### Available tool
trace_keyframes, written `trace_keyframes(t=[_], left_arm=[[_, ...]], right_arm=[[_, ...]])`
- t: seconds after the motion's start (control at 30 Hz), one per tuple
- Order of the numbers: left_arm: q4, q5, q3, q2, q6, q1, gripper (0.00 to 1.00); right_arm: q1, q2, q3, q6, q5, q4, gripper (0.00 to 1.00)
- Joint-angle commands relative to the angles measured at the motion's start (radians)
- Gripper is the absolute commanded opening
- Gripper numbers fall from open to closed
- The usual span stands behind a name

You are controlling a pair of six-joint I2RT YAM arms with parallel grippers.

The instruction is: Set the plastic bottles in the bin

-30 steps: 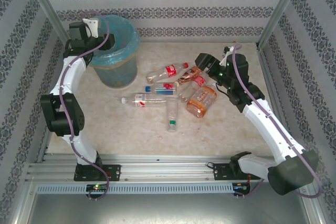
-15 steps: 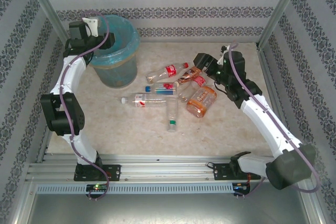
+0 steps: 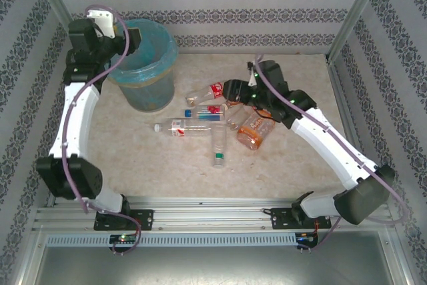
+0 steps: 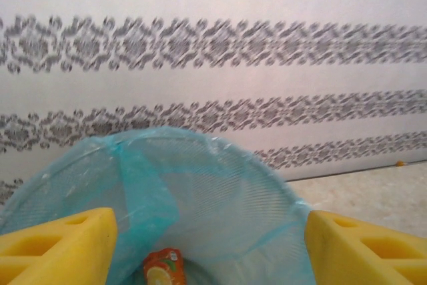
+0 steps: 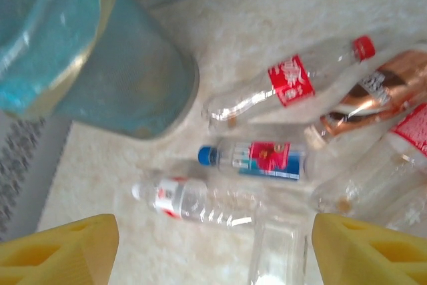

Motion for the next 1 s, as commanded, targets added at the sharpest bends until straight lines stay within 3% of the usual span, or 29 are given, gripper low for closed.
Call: trace_keyframes(t=[0.0, 0.17, 0.47, 0.7, 0.97], left_arm=[[-0.092, -0.056, -0.064, -0.124, 0.058, -0.067, 0.76], [-0.157, -0.106, -0.206, -0.295, 0.046, -0.163, 0.76], [-0.217, -0.137, -0.494, -0.474, 0.019, -0.376, 0.76], [-0.186, -0.134, -0.632, -0.500, 0.007, -0.391, 0.76], [-0.107, -0.118, -0.784, -0.538, -0.032, -0.392, 0.76]], right_arm=[[0.070, 0.036, 0.015, -0.029, 0.112, -0.165, 0.77], [0.181, 0.088, -0.045, 0.034, 0.170, -0.204, 0.77], [0.274, 0.221, -0.174, 0.167, 0.166, -0.154, 0.75], [0.298, 0.288, -0.240, 0.231, 0.171, -0.084, 0.75], [0.235, 0.394, -0.137, 0.199, 0.165, -0.059, 0.77]])
